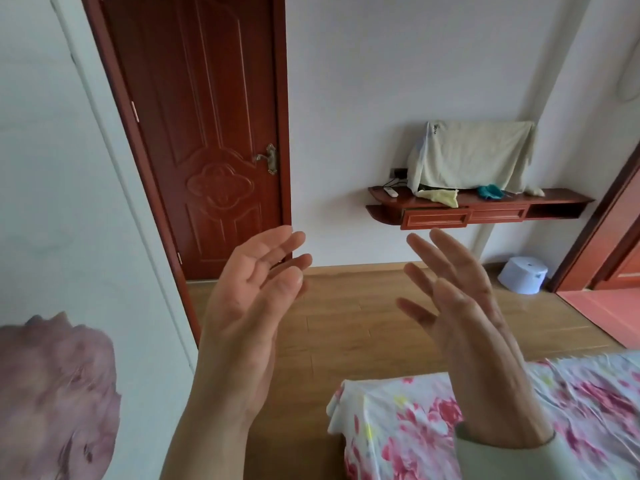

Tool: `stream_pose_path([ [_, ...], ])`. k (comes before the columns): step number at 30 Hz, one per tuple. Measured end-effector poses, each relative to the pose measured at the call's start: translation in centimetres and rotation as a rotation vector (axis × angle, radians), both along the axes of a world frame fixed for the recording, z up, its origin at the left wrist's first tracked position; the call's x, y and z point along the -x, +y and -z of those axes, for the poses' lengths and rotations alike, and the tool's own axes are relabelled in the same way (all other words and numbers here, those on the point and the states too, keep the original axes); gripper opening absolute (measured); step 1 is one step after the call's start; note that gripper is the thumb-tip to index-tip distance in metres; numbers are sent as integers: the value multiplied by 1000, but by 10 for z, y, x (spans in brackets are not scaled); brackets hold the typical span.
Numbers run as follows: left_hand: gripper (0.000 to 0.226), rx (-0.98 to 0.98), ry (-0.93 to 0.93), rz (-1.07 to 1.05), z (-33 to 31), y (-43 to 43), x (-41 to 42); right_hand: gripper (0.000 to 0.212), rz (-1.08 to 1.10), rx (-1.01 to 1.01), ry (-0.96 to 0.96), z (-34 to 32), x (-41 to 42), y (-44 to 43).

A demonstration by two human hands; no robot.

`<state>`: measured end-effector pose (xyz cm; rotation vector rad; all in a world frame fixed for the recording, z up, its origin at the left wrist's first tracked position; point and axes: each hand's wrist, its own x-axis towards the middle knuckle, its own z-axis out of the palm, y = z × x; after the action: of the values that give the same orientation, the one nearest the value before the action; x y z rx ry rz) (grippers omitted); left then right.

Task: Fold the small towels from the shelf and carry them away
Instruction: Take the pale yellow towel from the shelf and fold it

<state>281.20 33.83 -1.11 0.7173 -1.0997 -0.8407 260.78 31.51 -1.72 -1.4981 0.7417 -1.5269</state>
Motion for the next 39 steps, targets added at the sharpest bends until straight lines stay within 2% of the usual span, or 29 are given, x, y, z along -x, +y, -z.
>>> stream_pose_path([
  [4,51,-32,-46,9,0,-85,-46,56,7,-29,85,-4,-44,-78],
  [16,52,-34,-48,42,6,-310,-120,55,8,-58,66,4,-116,-298],
  [24,45,-14,-75,56,2,-487,-131,51,6,-54,61,0,-133,-478],
  [32,40,-31,-26,123,-3,-646,-125,53,63,-54,61,-9,-129,-628],
  [39,48,-59,-9,246,6,-800,-117,47,196,-80,75,2,-121,-753],
])
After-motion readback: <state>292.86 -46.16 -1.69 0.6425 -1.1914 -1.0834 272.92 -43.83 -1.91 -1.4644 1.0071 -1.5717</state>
